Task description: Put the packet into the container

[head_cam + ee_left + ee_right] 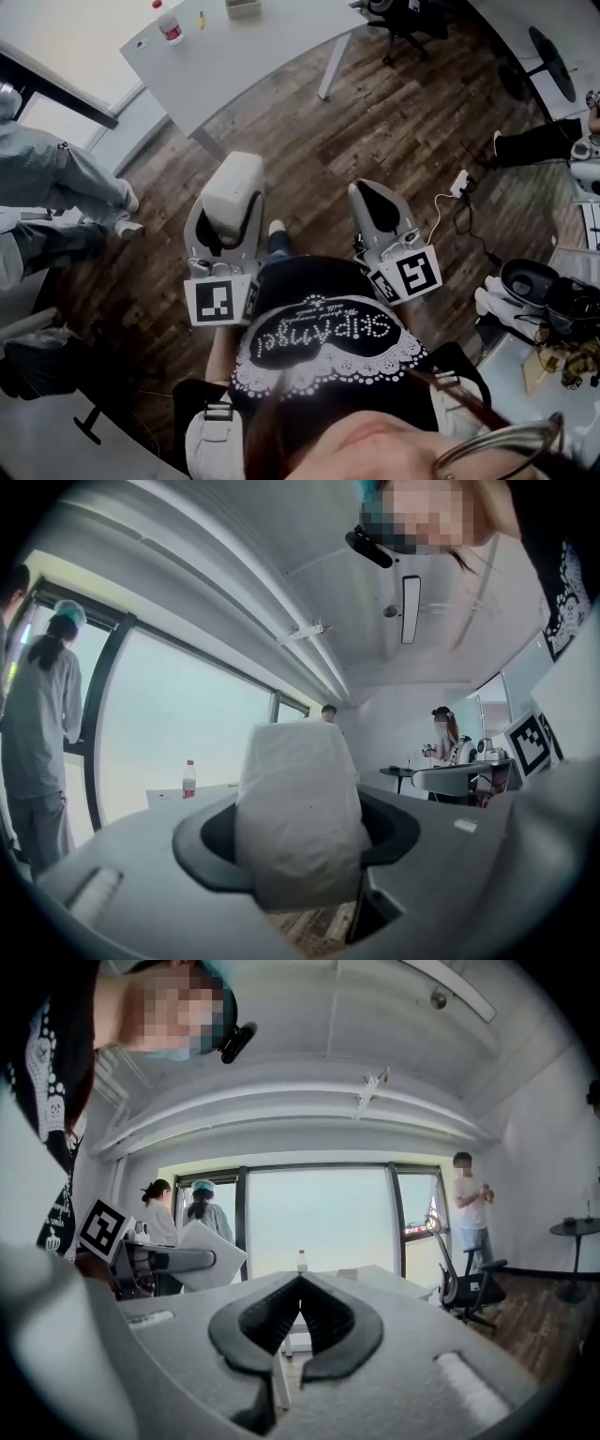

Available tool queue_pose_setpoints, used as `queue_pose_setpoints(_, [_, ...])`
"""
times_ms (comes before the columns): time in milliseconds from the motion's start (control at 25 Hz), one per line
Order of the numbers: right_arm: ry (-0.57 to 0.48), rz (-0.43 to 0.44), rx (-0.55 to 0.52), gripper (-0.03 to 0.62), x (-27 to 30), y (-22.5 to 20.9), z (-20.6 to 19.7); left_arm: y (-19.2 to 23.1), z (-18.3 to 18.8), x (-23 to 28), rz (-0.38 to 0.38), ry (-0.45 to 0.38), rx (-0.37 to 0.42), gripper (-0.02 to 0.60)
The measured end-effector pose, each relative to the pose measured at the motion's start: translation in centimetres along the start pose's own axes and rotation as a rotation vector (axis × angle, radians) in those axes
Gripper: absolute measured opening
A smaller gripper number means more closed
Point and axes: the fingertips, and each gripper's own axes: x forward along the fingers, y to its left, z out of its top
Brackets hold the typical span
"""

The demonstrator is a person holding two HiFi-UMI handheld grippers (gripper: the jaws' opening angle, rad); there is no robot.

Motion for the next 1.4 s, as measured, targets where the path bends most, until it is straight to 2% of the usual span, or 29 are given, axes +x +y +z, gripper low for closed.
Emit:
queue_pose_setpoints(160, [-0.018, -0.02, 0.005, -0.003, 2.1, -0.1, 0.3, 1.0, 0.6, 1.5, -0.044, -0.049, 0.005, 0.285])
queue_pose_setpoints(400, [-0.008, -0.025, -0.008, -0.003, 3.9, 0.3, 0.1, 2.5, 0.7, 2.5, -0.082, -0.044, 0.014, 0.285])
queue_pose_setpoints(720, [0.03, -0.044, 0.018, -0.003, 4.9, 0.1, -1.1, 4.3, 0.6, 3.1, -0.061, -0.039, -0.006, 0.285])
queue_pose_setpoints(1160, [0.06, 0.053, 0.036, -0.003, 9.4, 0.4, -1.2, 7.1, 0.1, 4.7, 0.014, -0.016, -0.063, 0.285])
queue_pose_setpoints(1400, [0.073, 0.108, 0.034, -0.002, 12.8, -2.4, -1.2, 7.9, -0.3, 8.2, 0.067, -0.001, -0.07, 0.285])
